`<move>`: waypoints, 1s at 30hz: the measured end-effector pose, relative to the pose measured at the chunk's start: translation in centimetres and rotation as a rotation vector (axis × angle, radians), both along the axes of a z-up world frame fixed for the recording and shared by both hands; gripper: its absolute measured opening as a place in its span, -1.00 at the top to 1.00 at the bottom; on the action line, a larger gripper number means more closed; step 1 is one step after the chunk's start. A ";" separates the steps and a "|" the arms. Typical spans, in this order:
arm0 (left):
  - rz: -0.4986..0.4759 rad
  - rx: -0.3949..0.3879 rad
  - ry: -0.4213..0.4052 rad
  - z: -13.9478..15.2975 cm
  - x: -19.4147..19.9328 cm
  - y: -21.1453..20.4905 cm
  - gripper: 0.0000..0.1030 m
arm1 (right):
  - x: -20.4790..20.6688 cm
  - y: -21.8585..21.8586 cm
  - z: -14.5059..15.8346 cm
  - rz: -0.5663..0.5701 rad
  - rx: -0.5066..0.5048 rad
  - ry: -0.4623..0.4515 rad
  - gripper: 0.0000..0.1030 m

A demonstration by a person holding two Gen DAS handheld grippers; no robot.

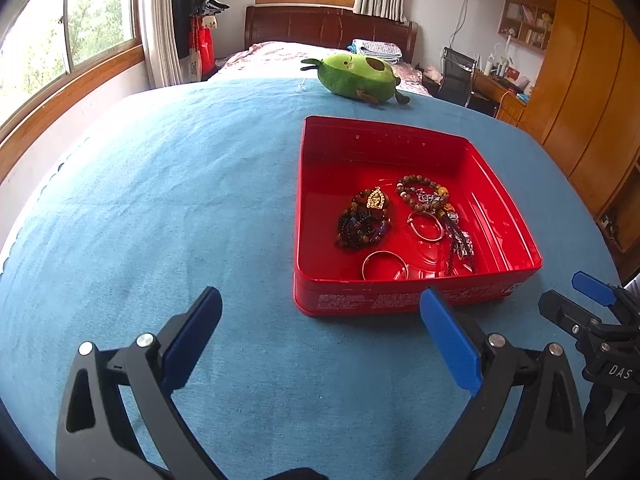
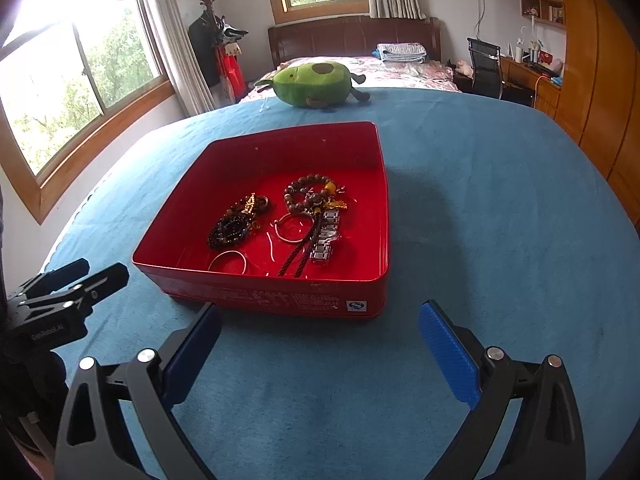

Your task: Organize jewelry

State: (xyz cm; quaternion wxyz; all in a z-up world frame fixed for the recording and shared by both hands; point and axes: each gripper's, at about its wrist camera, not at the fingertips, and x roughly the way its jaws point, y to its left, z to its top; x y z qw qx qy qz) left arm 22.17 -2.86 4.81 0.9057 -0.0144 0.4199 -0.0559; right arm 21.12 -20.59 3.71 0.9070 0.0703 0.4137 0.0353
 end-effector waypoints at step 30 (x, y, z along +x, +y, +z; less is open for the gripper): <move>-0.010 0.030 0.007 -0.5 -0.1 -0.1 -0.91 | 0.0 0.1 -0.4 -0.002 -0.020 0.009 -0.93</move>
